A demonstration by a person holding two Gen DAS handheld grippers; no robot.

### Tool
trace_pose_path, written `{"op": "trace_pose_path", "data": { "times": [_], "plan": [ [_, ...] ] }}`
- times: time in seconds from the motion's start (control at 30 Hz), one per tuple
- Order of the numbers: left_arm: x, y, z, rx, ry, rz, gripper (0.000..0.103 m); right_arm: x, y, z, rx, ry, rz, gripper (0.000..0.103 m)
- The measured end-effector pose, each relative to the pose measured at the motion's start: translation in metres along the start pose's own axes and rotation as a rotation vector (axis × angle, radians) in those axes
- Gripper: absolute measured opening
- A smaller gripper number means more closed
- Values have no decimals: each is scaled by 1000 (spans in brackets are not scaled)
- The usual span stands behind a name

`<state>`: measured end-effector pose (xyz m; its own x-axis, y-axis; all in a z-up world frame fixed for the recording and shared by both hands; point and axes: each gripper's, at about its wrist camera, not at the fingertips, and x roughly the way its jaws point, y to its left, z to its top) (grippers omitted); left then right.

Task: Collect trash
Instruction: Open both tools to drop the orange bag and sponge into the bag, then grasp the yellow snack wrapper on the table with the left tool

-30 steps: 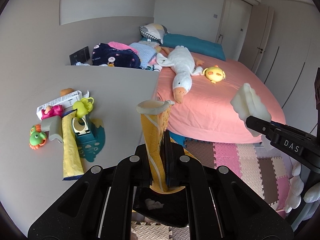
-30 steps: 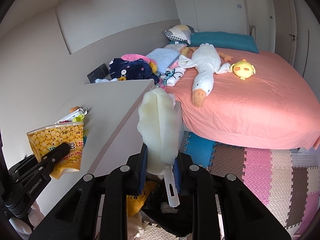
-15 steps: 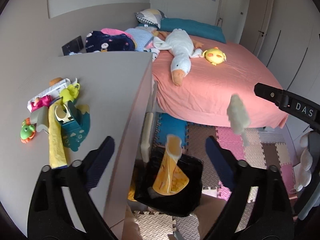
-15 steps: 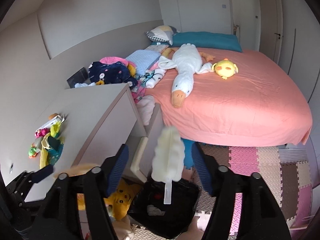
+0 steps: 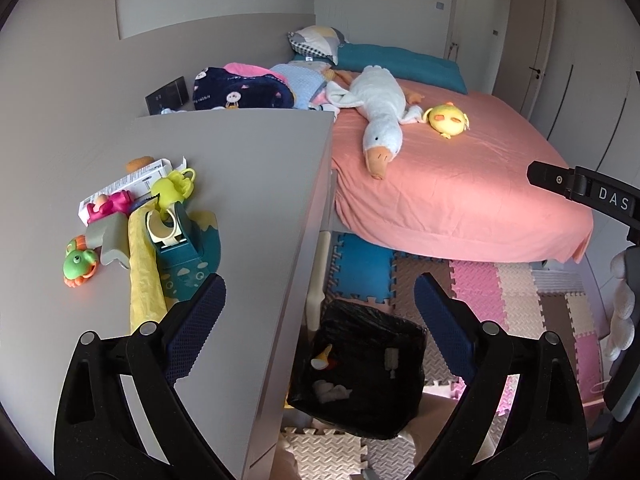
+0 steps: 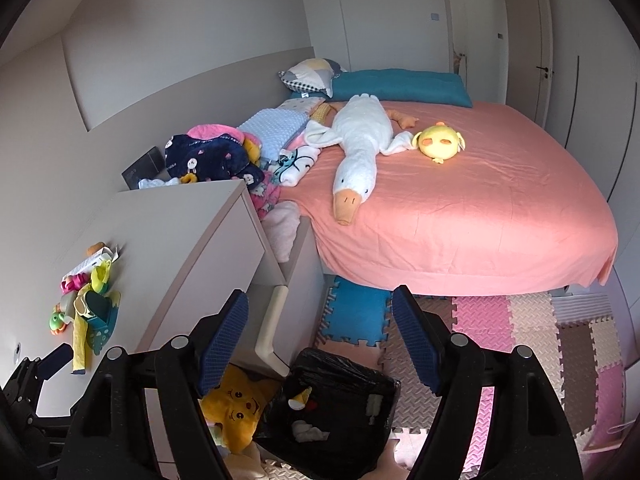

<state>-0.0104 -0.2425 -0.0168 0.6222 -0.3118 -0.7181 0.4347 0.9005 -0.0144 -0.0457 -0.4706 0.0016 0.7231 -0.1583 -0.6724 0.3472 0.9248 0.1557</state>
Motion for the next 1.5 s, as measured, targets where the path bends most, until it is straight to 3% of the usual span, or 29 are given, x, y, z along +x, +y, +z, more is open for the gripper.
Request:
{"op": "trace_pose_path", "data": {
  "times": [1.1, 1.5],
  "plan": [
    [1, 110, -12, -189, 22, 152, 92, 38, 89, -6, -121, 76, 127, 75],
    [29, 136, -13, -226, 70, 167, 64, 56, 102, -5, -132, 97, 144, 75]
  ]
}}
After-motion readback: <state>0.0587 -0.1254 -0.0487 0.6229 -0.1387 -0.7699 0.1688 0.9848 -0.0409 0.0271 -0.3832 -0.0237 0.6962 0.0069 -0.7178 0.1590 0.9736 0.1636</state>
